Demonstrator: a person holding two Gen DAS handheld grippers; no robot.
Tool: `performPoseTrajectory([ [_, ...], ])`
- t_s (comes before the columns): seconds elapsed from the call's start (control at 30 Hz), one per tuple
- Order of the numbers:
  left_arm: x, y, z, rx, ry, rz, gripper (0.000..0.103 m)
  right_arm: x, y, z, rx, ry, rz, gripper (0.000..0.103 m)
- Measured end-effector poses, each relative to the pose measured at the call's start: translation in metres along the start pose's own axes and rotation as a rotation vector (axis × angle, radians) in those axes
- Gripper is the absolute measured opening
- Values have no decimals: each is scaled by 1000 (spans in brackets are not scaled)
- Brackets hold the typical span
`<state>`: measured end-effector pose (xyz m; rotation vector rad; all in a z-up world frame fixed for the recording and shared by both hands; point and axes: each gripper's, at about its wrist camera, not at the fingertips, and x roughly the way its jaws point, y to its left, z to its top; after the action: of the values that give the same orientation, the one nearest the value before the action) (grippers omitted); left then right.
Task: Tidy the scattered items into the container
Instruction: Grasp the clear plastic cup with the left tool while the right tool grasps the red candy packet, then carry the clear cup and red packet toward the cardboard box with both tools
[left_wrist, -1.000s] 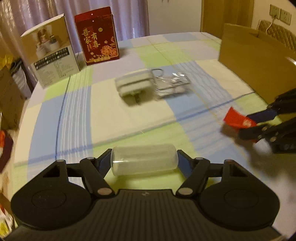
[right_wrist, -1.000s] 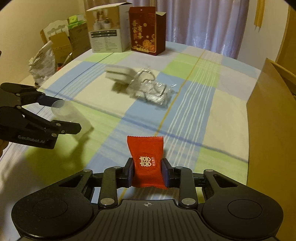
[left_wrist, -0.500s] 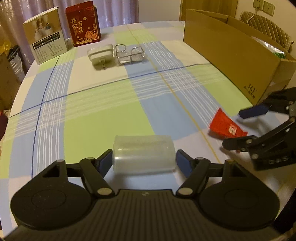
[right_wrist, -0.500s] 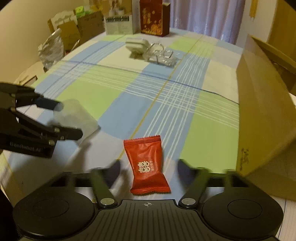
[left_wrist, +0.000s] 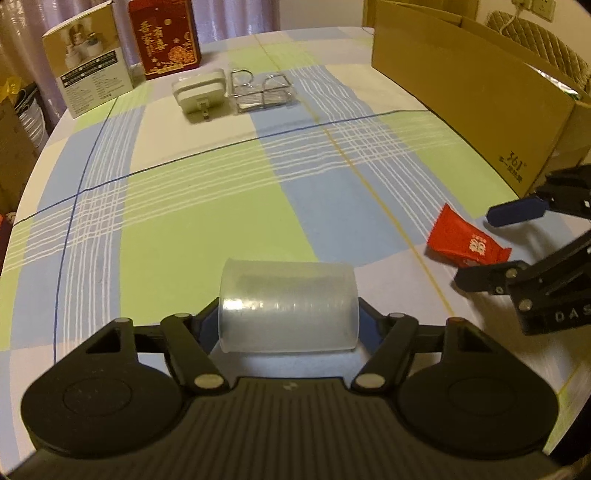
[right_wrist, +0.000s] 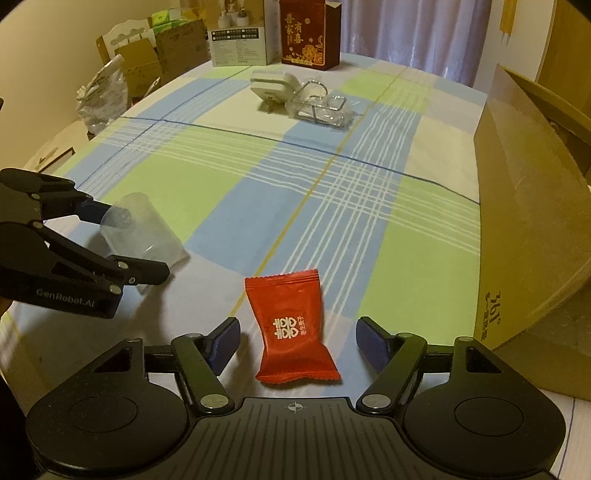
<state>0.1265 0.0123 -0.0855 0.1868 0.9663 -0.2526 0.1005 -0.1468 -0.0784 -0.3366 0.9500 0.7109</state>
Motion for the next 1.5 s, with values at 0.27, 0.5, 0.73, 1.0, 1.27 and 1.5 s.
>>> performPoseTrajectory([
  [0.27,-5,-6,0,33,-7,-3,68,0,-1,-2,8,0,11,49],
  [0.5,-9,-7,0,38,-14,-6,68,-11,-2,-4,18,-9,-5,34],
  [0.73,-18,-12,2,51,-34,-7,68,-27,1,-6,13,-27,-15,34],
  [1.0,-40,-26,9,68,-73,-8,68,-57,4,-7,12,-69,-33,34],
  [1.27,-69,-42,8,81,-102,1,68,-92,1,-9,29,-120,-61,34],
  [1.5,-100,-59,8,86,-135,13,68,-124,-1,-15,43,-172,-78,34],
])
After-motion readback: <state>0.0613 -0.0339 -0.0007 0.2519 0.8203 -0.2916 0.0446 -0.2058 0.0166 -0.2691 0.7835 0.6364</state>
